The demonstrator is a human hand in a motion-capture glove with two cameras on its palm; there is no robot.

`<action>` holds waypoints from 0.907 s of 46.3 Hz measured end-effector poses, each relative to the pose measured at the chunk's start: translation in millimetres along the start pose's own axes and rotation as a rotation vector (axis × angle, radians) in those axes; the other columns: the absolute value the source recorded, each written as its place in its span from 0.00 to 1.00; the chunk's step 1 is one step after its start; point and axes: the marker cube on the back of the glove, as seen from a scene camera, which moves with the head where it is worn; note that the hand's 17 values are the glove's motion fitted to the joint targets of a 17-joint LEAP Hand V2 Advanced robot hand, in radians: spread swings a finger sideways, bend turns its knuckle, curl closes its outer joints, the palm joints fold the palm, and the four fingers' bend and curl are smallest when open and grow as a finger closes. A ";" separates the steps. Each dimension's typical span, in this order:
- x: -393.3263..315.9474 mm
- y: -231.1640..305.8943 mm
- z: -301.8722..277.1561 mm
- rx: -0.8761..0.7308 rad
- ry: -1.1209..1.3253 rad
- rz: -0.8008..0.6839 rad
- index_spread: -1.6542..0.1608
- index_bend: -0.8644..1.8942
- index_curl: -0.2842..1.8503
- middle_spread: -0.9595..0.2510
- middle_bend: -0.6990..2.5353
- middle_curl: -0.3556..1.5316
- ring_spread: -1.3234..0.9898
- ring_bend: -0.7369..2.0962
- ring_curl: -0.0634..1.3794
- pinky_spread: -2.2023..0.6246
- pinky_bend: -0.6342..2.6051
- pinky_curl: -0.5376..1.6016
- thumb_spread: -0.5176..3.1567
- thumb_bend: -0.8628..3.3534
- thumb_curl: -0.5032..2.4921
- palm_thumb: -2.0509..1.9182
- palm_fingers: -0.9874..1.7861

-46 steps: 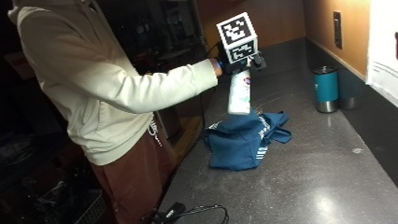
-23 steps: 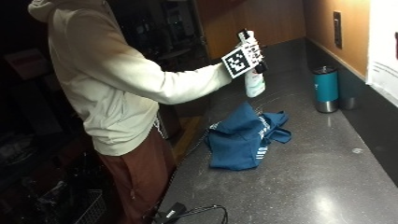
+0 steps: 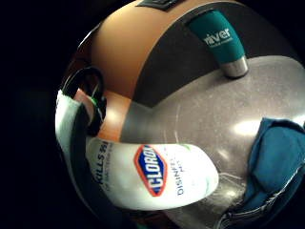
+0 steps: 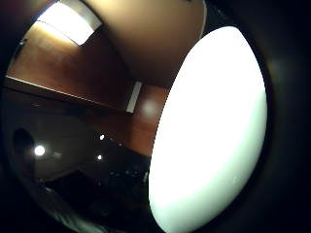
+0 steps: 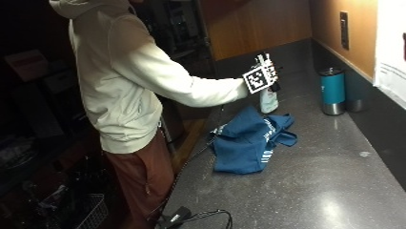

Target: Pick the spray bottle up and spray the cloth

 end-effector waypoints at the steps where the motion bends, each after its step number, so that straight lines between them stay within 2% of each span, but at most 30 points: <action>1: 3.1 3.3 2.7 -0.021 0.005 0.001 0.79 0.39 0.39 0.70 0.37 0.45 0.53 0.46 0.36 0.70 0.32 0.45 0.21 0.20 0.42 0.76 0.83; 4: 9.4 14.4 7.4 -0.093 0.004 0.005 0.79 0.39 0.39 0.70 0.37 0.45 0.53 0.46 0.36 0.70 0.32 0.44 0.21 0.20 0.42 0.76 0.82; 7: 11.0 -1.8 11.8 0.033 -0.015 0.002 0.80 0.39 0.39 0.71 0.37 0.45 0.53 0.45 0.36 0.70 0.32 0.44 0.22 0.20 0.42 0.75 0.82; 9: 12.4 -3.2 13.0 0.048 -0.017 -0.002 0.80 0.39 0.39 0.71 0.36 0.44 0.53 0.44 0.36 0.70 0.33 0.44 0.22 0.20 0.42 0.75 0.81; 17: 3.1 35.6 6.2 -0.243 -0.034 -0.023 0.80 0.37 0.38 0.71 0.33 0.43 0.52 0.42 0.34 0.71 0.33 0.44 0.25 0.20 0.42 0.75 0.77; 23: 4.4 17.3 -11.6 -0.111 0.025 -0.028 0.80 0.34 0.35 0.70 0.31 0.43 0.52 0.40 0.34 0.73 0.34 0.45 0.32 0.19 0.39 0.73 0.64; 29: 0.2 22.6 -37.3 -0.116 0.069 -0.047 0.79 0.32 0.31 0.71 0.29 0.42 0.53 0.41 0.33 0.76 0.35 0.45 0.35 0.19 0.38 0.72 0.57; 34: -28.1 28.2 -60.4 -0.138 -0.057 -0.053 0.78 0.33 0.28 0.72 0.27 0.41 0.53 0.41 0.33 0.78 0.35 0.44 0.36 0.19 0.36 0.71 0.53; 42: -22.4 24.2 -72.2 -0.047 0.082 -0.068 0.77 0.34 0.26 0.73 0.27 0.40 0.54 0.42 0.32 0.80 0.36 0.43 0.37 0.20 0.34 0.70 0.50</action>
